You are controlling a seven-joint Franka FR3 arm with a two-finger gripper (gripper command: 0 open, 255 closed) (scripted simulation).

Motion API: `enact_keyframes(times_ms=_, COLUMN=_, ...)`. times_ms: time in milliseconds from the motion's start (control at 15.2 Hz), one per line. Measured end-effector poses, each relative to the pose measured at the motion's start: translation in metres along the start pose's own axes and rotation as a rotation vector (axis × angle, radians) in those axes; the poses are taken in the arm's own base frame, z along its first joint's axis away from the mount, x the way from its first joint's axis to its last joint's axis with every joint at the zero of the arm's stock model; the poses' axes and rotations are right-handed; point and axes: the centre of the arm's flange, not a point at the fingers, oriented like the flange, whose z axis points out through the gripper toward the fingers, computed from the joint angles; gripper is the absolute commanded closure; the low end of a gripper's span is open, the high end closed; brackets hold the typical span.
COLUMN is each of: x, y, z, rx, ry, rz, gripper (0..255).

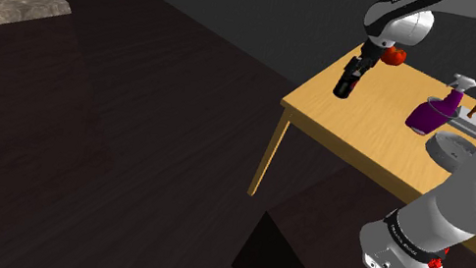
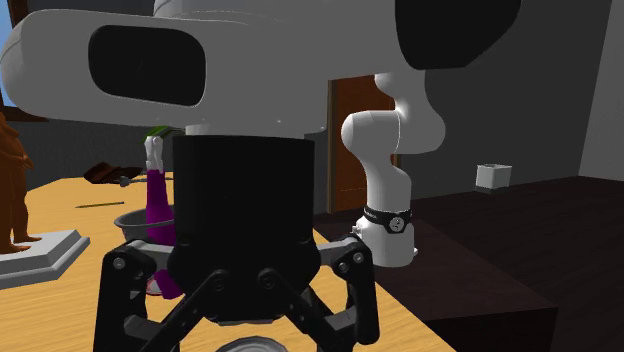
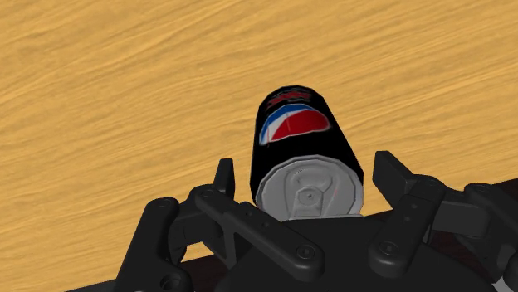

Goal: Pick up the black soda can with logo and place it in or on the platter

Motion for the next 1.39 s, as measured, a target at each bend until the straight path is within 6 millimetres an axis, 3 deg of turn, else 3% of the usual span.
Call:
enact_keyframes(times_ms=726, x=0.000, y=0.000, z=-0.002, rx=0.000, ry=0.000, rz=0.000, gripper=255)
enact_keyframes(times_ms=1386, x=0.006, y=0.003, z=-0.052, rx=0.000, ry=0.000, rz=0.000, gripper=255)
